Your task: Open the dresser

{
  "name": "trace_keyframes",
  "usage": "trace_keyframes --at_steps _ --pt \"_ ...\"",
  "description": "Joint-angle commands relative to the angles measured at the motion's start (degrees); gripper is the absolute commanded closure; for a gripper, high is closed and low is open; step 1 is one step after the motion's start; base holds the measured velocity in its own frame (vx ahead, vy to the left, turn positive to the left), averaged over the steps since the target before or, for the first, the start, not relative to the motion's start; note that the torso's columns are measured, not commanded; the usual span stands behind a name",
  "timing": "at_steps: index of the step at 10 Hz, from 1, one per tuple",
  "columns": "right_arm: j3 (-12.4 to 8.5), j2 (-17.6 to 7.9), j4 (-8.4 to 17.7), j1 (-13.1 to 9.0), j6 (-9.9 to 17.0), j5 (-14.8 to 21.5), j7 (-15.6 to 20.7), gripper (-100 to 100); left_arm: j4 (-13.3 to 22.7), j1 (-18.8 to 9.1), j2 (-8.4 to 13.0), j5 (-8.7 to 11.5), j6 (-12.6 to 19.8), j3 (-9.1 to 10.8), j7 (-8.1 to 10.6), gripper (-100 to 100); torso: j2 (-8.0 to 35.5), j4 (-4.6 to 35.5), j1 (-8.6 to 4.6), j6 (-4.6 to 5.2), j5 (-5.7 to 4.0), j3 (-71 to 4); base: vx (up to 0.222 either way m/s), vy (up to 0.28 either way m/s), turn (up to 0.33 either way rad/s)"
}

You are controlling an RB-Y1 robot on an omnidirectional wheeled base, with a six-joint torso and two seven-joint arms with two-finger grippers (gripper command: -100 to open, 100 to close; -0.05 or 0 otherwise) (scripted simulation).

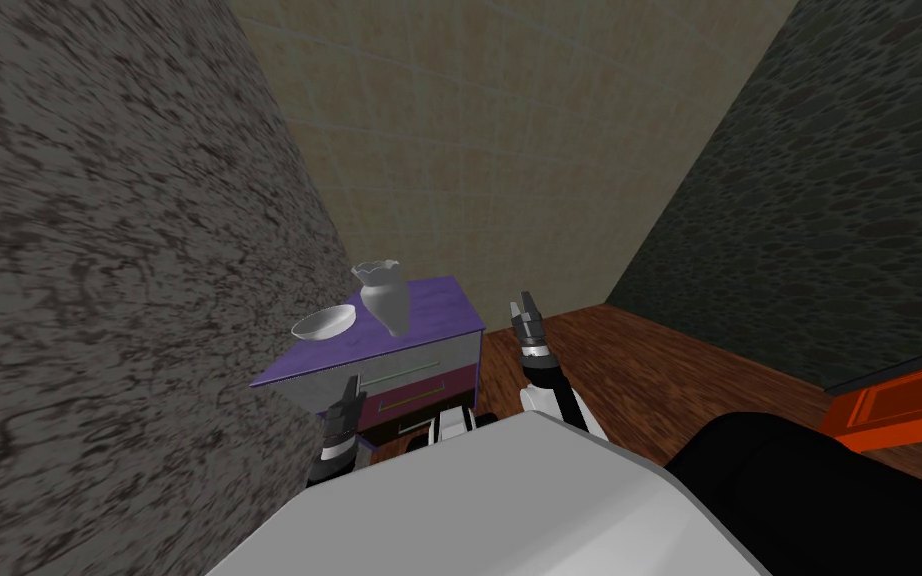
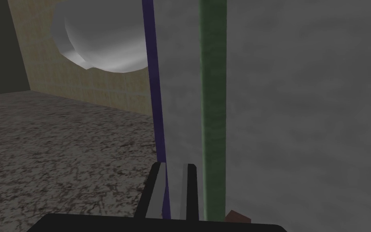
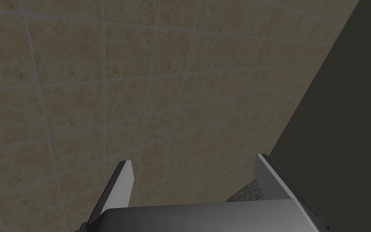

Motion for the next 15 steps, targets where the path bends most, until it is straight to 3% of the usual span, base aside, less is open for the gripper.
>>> trace_keyframes --at_steps 1,2,6,8,15 --pt "0.0 0.0 0.0 0.0 0.0 0.0 0.0 0 3.1 0.0 -0.8 -0.3 -0.7 -0.32 -0.14 -100 0.0 0.0 -0.04 -0.01 0.01 0.0 0.008 -0.012 0.026" --pt "0.0 0.0 0.0 0.0 0.0 0.0 0.0 0 5.2 -0.6 -1.2 -0.2 -2.0 -0.12 -0.20 -100 0.0 0.0 -0.04 0.02 0.03 0.0 0.017 -0.017 0.021" --pt "0.0 0.0 0.0 0.0 0.0 0.0 0.0 0 7.2 -1.0 -1.6 -0.2 -3.2 0.07 -0.27 -100 -0.3 -0.3 0.02 0.14 0.29 0.0 0.005 -0.012 0.015" --pt "0.0 0.0 0.0 0.0 0.0 0.0 0.0 0 10.5 -1.8 -2.7 0.0 -5.4 0.40 -0.37 -100 -0.5 -0.5 0.04 0.19 0.43 -0.1 0.011 -0.012 0.024" --pt "0.0 0.0 0.0 0.0 0.0 0.0 0.0 0 10.7 -1.8 -2.7 0.0 -5.4 0.40 -0.37 -100 -0.4 -0.4 0.04 0.14 0.36 -0.1 0.002 -0.005 0.001"
